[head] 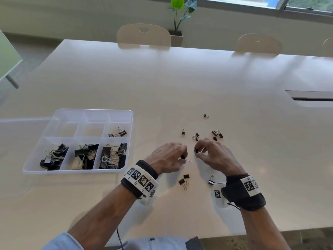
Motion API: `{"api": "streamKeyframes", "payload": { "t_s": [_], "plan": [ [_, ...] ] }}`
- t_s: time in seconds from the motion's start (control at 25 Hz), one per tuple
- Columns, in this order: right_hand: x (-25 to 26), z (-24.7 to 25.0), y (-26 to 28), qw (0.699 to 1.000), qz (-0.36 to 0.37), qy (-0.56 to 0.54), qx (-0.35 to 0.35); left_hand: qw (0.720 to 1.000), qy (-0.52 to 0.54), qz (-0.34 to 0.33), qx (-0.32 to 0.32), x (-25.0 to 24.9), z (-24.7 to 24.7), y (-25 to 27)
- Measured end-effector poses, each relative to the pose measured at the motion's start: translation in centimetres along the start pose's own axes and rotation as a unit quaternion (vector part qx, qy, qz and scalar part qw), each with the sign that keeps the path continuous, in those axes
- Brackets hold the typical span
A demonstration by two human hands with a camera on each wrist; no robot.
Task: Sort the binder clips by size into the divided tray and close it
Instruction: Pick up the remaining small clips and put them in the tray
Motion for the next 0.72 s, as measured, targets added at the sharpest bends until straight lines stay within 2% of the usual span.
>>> {"api": "streamKeyframes", "payload": {
  "t_s": [0.24, 0.4, 0.56, 0.72],
  "plan": [
    [6.7, 1.5, -4.7, 0.995, 0.083, -0.038, -0.030, 0.989, -0.018, 0.075, -0.127, 3.2, 6.8, 2.9],
    [12.9, 1.9, -9.0, 0.987, 0.137, -0.068, -0.051, 0.964, -0.046, 0.181, -0.191, 8.1, 12.5, 6.1],
    [19.3, 1.3, -12.5, 0.978, 0.178, -0.092, -0.060, 0.938, -0.043, 0.280, -0.198, 14.0, 15.6, 8.6],
    [24.2, -0.8, -14.6, 0.977, 0.200, -0.067, -0.040, 0.921, -0.051, 0.353, -0.160, 18.6, 16.0, 9.9]
  ]
}}
Point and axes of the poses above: each hand's wrist, its own y-axis away from the middle knuckle, its own z-axis out of the back of the hand, x = y × z, the point moved 9 cm from there along -y, towards the middle knuckle, and after that the axes turned 6 degrees about z, right-handed, at the moved point
